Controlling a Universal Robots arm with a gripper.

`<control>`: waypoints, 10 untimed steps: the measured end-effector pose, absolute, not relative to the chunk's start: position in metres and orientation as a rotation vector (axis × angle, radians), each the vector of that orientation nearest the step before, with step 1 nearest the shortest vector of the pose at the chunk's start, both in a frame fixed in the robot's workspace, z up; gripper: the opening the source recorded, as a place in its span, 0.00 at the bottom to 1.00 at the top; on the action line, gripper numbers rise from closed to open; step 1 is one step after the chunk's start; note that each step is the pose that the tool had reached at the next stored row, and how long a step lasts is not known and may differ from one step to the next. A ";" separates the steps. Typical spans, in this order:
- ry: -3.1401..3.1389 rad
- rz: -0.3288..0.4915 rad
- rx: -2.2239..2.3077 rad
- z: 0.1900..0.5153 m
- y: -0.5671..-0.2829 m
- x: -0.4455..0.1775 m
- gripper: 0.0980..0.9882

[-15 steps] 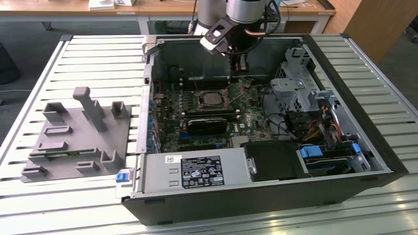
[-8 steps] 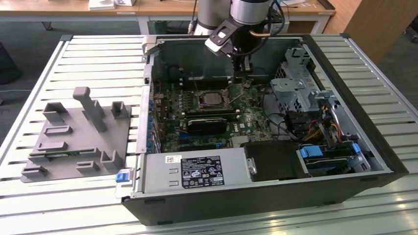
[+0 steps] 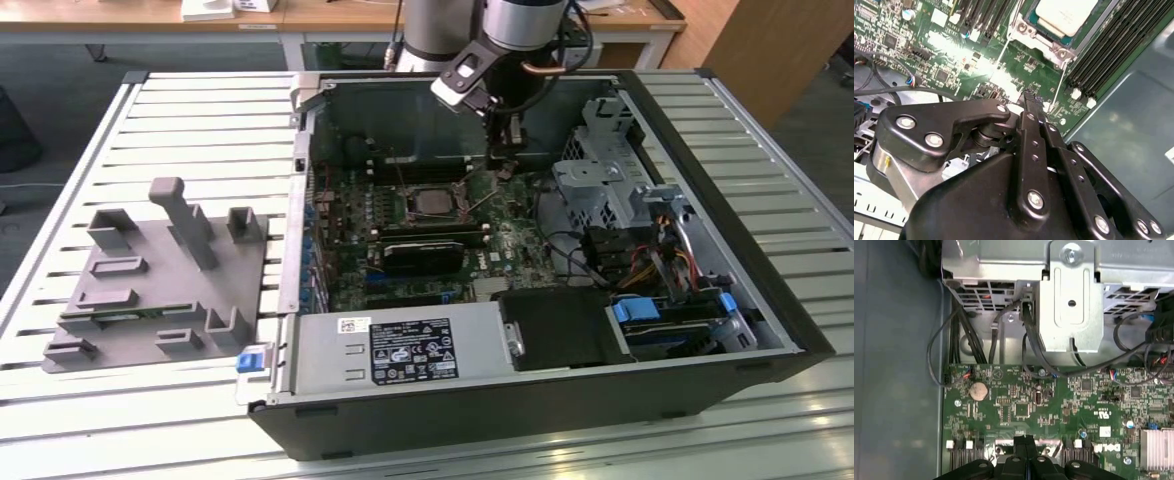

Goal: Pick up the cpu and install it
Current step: 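Close the cpu cover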

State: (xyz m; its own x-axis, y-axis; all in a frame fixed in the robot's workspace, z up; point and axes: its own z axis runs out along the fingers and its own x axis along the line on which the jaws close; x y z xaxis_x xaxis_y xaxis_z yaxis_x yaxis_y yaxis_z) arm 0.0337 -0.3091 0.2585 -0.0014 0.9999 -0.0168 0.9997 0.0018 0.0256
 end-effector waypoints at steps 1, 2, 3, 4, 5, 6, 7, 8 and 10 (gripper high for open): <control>2.202 0.010 2.199 0.258 -0.309 0.035 0.01; 2.202 0.010 2.199 0.258 -0.309 0.036 0.01; 2.202 0.010 2.199 0.258 -0.309 0.037 0.01; 2.202 0.010 2.199 0.258 -0.309 0.038 0.01; 2.202 0.010 2.199 0.258 -0.309 0.039 0.01; 2.202 0.010 2.199 0.258 -0.309 0.040 0.01; 2.202 0.010 2.199 0.258 -0.309 0.042 0.01; 2.202 0.010 2.199 0.258 -0.309 0.043 0.01; 2.202 0.010 2.199 0.258 -0.309 0.046 0.01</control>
State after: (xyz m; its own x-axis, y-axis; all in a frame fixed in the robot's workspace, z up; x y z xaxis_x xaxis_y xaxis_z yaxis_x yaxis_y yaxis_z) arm 0.0456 -0.3090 0.2580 -0.0014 0.9999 -0.0167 0.9997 0.0018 0.0256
